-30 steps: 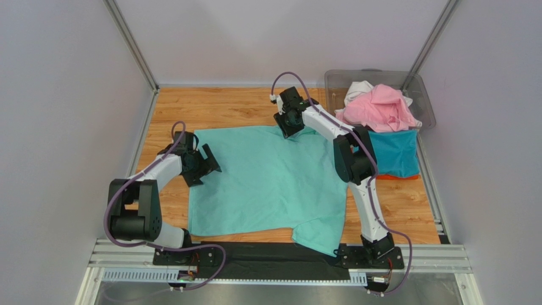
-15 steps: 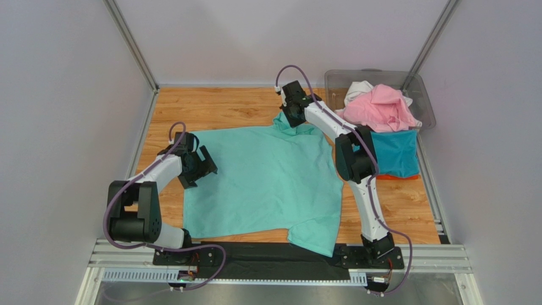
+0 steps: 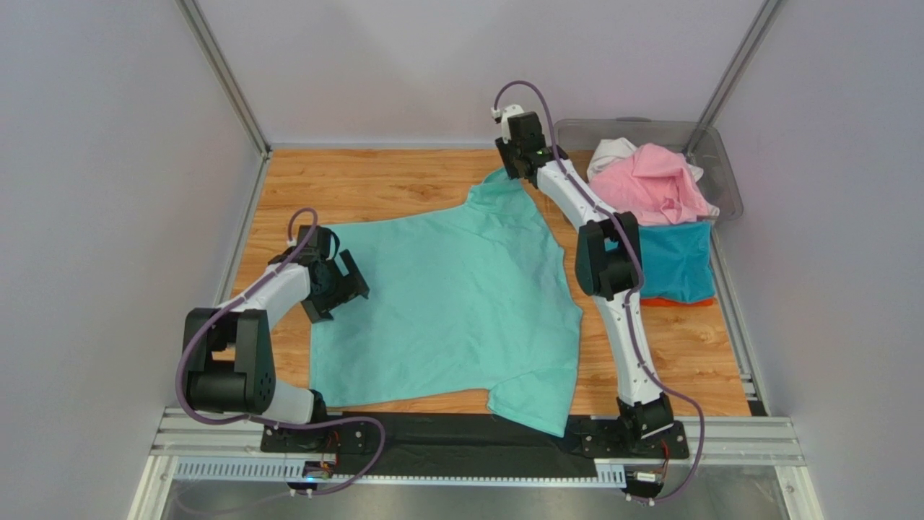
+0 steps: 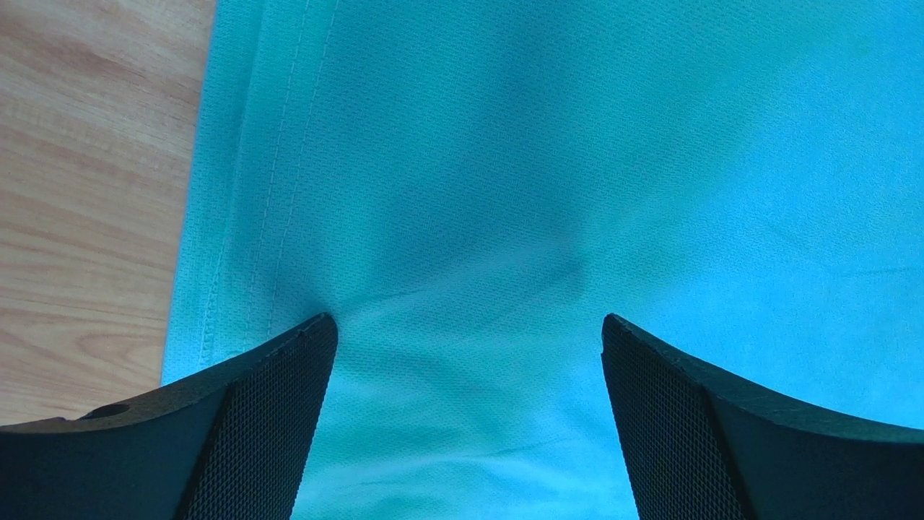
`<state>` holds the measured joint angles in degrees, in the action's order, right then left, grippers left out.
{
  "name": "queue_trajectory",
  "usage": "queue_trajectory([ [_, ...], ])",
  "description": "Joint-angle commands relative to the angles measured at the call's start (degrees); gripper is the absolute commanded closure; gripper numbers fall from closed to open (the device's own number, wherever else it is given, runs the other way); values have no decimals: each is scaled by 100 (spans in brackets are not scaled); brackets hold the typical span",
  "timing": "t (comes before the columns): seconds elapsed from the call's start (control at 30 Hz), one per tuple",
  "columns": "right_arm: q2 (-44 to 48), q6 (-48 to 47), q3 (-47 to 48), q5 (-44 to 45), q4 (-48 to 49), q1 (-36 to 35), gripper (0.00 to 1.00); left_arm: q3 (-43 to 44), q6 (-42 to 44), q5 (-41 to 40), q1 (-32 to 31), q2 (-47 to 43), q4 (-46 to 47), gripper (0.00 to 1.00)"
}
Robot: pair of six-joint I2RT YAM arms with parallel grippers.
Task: Fold and stack the t-shirts
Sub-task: Flatten the tshirt out
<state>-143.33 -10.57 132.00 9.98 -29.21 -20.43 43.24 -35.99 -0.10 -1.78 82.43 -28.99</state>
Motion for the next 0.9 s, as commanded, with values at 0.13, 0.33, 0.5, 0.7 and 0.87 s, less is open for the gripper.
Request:
queue_trajectory([
  [0.13,592,-473,143,-57,575,-163,24,-185,118,212,29,-34,-274,0],
  [0.33,2016,228,-1044,188,66,-506,0,-62,83,388,29,-473,-309,0],
  [0.5,3151,1854,-2674,-144,-236,-568,0,219,13,432,29,-816,-493,0],
  [0.7,3962,1919,-3147,-392,-102,-550,0,193,-66,476,29,-1054,-528,0],
  [0.87,3181,1743,-2041,-373,-672,-515,0,193,-137,476,29,-1036,-520,0],
])
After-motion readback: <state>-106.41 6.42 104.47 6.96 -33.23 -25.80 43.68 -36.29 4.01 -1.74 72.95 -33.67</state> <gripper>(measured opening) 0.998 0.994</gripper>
